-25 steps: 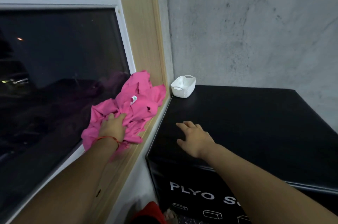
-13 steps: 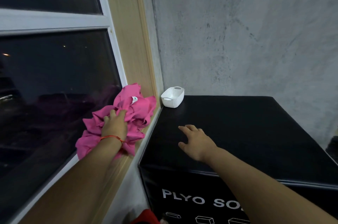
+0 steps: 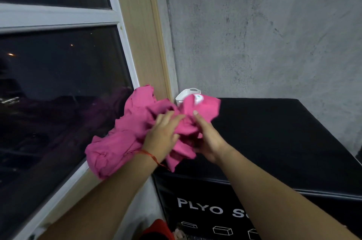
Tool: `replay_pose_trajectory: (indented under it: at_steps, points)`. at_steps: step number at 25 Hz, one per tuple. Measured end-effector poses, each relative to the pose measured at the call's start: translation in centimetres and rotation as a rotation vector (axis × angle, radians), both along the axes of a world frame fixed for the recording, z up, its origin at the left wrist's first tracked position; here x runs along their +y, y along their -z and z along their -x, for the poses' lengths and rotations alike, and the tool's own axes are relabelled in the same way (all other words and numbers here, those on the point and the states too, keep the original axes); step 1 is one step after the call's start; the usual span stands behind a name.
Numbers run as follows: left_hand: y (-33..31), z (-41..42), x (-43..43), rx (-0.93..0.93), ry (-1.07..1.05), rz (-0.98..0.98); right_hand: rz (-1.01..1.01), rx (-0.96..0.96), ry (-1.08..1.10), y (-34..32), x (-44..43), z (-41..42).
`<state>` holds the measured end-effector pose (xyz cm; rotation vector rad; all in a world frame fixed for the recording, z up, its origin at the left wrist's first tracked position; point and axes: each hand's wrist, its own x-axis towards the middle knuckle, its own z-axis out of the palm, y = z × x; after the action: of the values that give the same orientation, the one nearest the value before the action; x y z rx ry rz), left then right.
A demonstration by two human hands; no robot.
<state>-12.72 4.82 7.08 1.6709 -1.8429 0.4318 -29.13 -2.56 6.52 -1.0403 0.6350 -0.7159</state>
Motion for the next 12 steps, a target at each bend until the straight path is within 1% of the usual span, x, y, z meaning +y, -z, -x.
replay_pose_trajectory:
  at_steps: [2,3,5,7,8,10,12]
  points:
    - [1.6,2.6,0.1,-0.115,0.146,-0.005,-0.153,-0.127,0.045,0.8,-1.2,0.2]
    - [2.3,3.2,0.0,-0.156,0.19,-0.02,-0.199,-0.14,0.118,1.3,-1.7,0.7]
    - [3.4,3.9,-0.3,-0.159,0.273,-0.096,-0.229,-0.072,0.307,2.3,-2.9,2.4]
    - [4.1,4.6,-0.9,-0.139,0.336,-0.16,-0.197,-0.009,0.454,2.6,-4.1,4.5]
    - [4.5,5.0,-1.2,-0.122,0.342,-0.159,-0.174,0.007,0.486,2.4,-4.4,5.4]
    - [4.7,5.9,-2.0,-0.078,0.335,-0.143,-0.101,0.067,0.496,1.9,-5.0,6.6]
    - [4.8,6.9,-3.1,-0.055,0.334,-0.116,0.02,0.127,0.521,1.1,-6.0,7.5]
